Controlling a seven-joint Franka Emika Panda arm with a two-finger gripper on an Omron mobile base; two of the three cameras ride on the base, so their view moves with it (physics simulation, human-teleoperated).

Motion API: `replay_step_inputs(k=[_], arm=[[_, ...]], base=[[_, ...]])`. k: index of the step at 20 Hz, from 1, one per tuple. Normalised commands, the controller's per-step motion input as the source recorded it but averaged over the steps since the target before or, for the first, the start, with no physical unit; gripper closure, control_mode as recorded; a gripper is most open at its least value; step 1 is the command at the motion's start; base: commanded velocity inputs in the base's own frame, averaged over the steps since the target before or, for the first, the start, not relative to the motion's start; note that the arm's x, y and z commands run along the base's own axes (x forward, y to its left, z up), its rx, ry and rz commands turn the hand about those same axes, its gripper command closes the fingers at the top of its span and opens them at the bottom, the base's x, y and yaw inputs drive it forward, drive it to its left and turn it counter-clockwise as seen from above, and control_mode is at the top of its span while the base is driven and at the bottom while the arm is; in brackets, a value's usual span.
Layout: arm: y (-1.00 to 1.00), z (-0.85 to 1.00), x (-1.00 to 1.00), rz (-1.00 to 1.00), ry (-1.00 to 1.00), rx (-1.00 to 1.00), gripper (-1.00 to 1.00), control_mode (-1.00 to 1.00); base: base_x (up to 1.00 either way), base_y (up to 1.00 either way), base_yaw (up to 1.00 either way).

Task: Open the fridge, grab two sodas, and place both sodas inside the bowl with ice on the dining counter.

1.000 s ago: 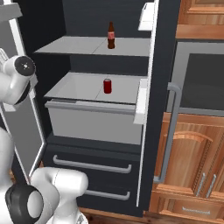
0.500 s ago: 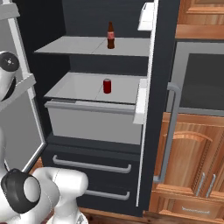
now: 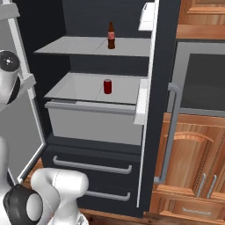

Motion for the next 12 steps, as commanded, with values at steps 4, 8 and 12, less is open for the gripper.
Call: replay_step_inputs(k=[4, 8, 12], arm=[[-0.87, -0.13, -0.26, -0.06, -0.14, -0.16, -1.0, -1.0], [-0.84, -0.27, -0.31, -0.07, -0.12, -0.2, -1.0, -1.0], [-0.77, -0.34, -0.4, -0.1, -0.08, -0.25, -1.0, -1.0]], base=[[0.0, 0.0, 0.0], [0.0, 0.0, 0.0], [0.0, 0.0, 0.0]])
